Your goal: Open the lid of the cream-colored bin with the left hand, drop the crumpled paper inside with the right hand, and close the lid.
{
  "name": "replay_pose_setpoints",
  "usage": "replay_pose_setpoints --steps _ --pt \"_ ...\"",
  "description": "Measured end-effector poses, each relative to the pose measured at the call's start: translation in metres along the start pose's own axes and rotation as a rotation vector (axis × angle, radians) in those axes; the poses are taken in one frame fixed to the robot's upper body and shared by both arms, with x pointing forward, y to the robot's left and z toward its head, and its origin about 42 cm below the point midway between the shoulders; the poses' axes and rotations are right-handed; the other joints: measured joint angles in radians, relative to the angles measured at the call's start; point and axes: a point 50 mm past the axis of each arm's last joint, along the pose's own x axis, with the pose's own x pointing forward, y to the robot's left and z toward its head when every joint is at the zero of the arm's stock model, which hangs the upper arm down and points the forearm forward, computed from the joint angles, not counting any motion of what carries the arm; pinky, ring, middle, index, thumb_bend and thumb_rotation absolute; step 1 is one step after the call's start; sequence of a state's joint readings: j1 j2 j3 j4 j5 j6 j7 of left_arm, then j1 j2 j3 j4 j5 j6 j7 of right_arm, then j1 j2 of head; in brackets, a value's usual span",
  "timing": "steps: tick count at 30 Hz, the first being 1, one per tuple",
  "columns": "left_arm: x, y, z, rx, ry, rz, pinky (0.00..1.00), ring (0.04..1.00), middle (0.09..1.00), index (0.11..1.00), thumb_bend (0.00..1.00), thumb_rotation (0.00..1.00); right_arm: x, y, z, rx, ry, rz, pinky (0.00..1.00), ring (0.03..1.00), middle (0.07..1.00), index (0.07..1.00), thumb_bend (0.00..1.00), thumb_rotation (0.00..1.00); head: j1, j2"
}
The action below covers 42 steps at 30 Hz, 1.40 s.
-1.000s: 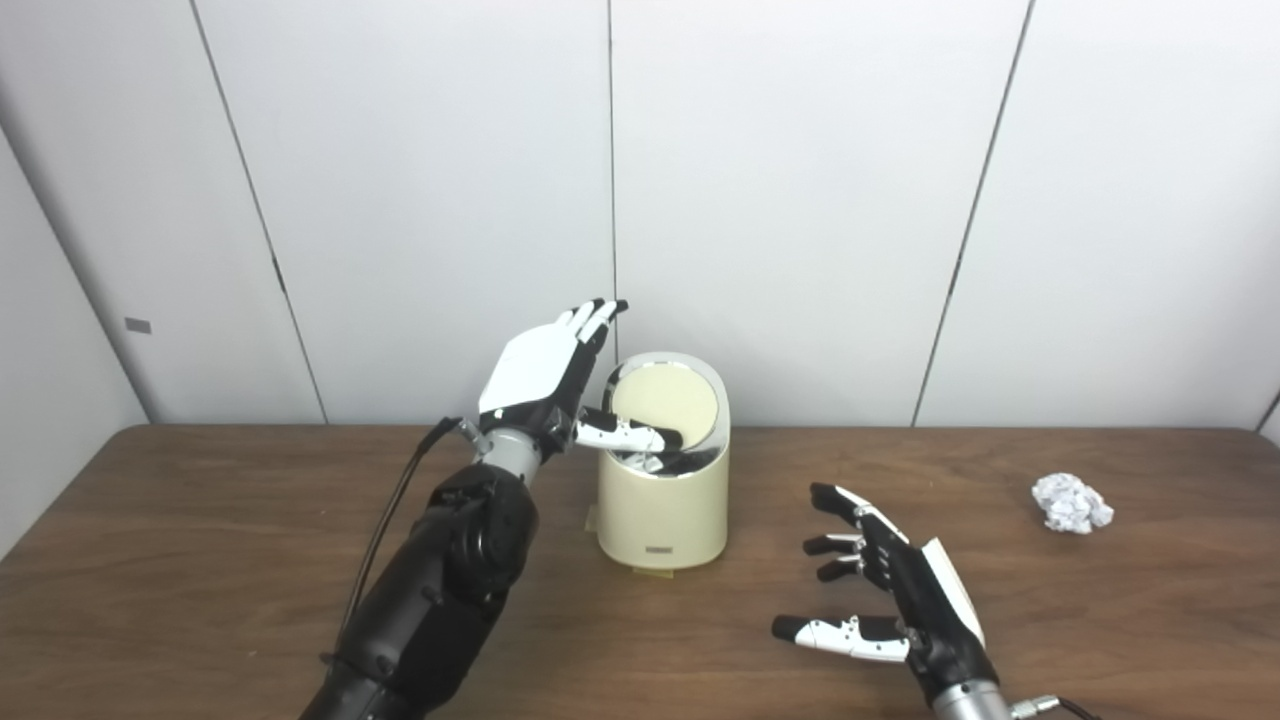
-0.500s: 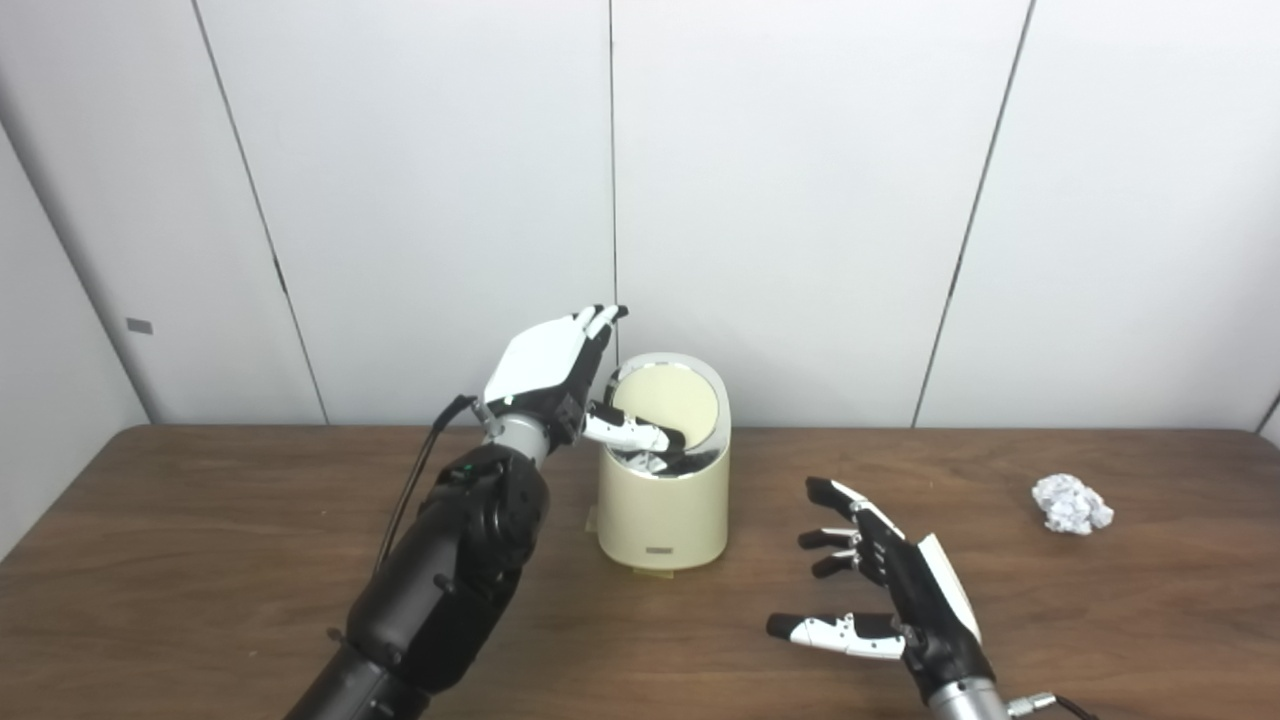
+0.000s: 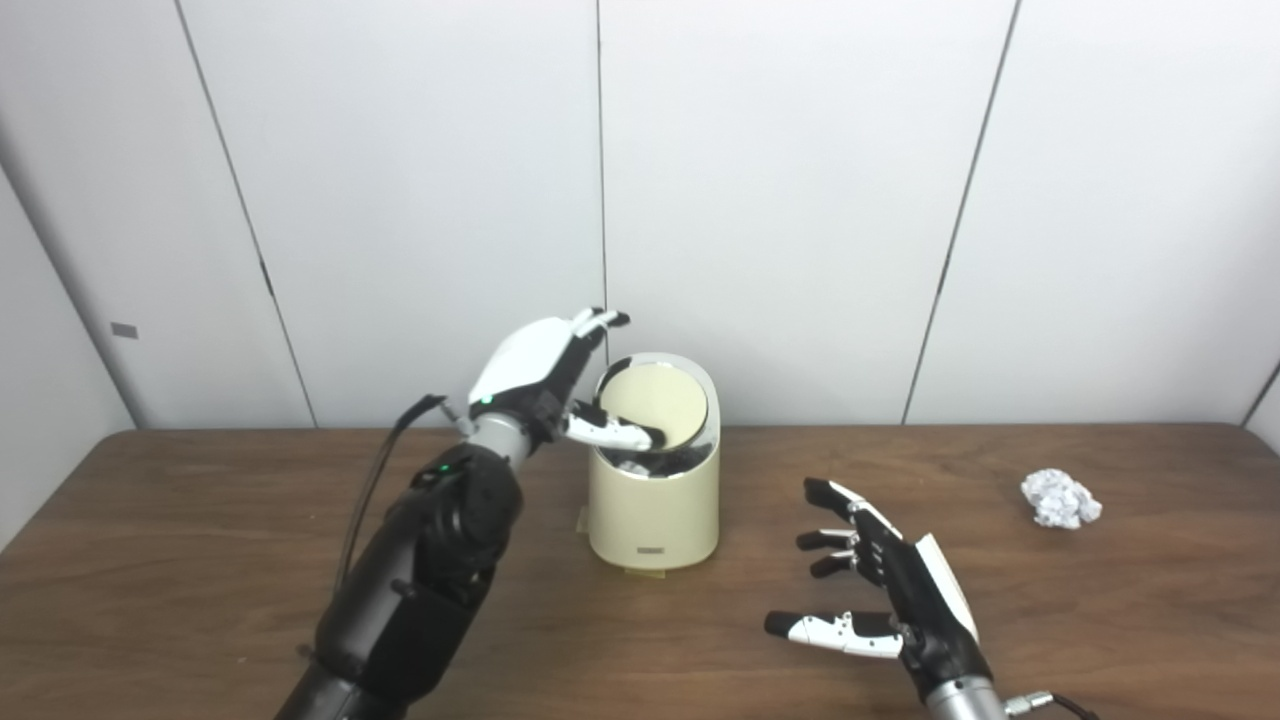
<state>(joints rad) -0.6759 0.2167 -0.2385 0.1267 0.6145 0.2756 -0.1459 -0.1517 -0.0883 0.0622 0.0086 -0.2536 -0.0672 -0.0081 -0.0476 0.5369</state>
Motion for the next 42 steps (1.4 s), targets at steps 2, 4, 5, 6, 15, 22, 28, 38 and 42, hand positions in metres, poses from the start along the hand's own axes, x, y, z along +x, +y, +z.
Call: replay_pose_setpoints --steps 2,4,5,6,15,22,28,38,42 --pt "-0.004 0.009 -0.002 -0.054 -0.038 0.085 0.76 0.936 0.967 0.963 0.78 0.22 0.000 0.000 0.000 0.000 -0.001 0.000 0.56 0.688 0.849 0.844 0.79 0.19 0.000 -0.002" --pt "-0.008 0.019 0.000 -0.109 -0.100 0.183 0.81 0.948 0.971 0.978 0.77 0.22 0.000 0.000 0.000 -0.002 0.000 0.001 0.56 0.687 0.847 0.845 0.79 0.20 0.002 -0.003" --pt "-0.008 0.022 0.001 -0.129 -0.126 0.219 0.84 0.948 0.971 0.983 0.76 0.23 0.000 0.000 0.000 -0.004 0.000 0.001 0.56 0.687 0.844 0.845 0.79 0.20 0.002 -0.003" --pt "-0.009 0.027 0.000 -0.157 -0.147 0.250 0.86 0.956 0.977 0.987 0.75 0.23 0.000 0.000 0.000 -0.004 0.000 0.001 0.57 0.687 0.841 0.845 0.79 0.19 0.002 -0.003" --pt "-0.045 0.020 -0.036 -0.479 -0.165 0.303 0.76 0.915 0.937 0.953 0.70 0.21 0.000 -0.001 -0.001 -0.006 0.002 -0.001 0.57 0.682 0.843 0.843 0.78 0.16 0.008 -0.003" --pt "-0.089 -0.016 -0.073 -0.615 -0.049 0.245 0.73 0.881 0.902 0.933 0.74 0.20 0.000 -0.002 -0.002 -0.008 0.004 -0.006 0.57 0.680 0.847 0.839 0.78 0.15 0.011 -0.003" --pt "-0.109 -0.037 -0.082 -0.643 -0.032 0.253 0.76 0.806 0.854 0.928 0.74 0.26 0.000 -0.002 -0.002 -0.009 0.004 -0.007 0.57 0.682 0.850 0.837 0.79 0.14 0.011 -0.002" --pt "-0.145 -0.082 -0.107 -0.698 0.059 0.271 0.57 0.673 0.737 0.841 0.76 0.17 0.001 -0.005 -0.003 -0.010 0.007 -0.014 0.56 0.683 0.848 0.846 0.78 0.15 -0.021 -0.025" --pt "-0.144 -0.086 -0.103 -0.698 0.028 0.258 0.56 0.694 0.753 0.839 0.74 0.13 0.002 -0.014 -0.006 -0.036 0.010 -0.013 0.56 0.662 0.823 0.847 0.78 0.16 -0.067 -0.040"
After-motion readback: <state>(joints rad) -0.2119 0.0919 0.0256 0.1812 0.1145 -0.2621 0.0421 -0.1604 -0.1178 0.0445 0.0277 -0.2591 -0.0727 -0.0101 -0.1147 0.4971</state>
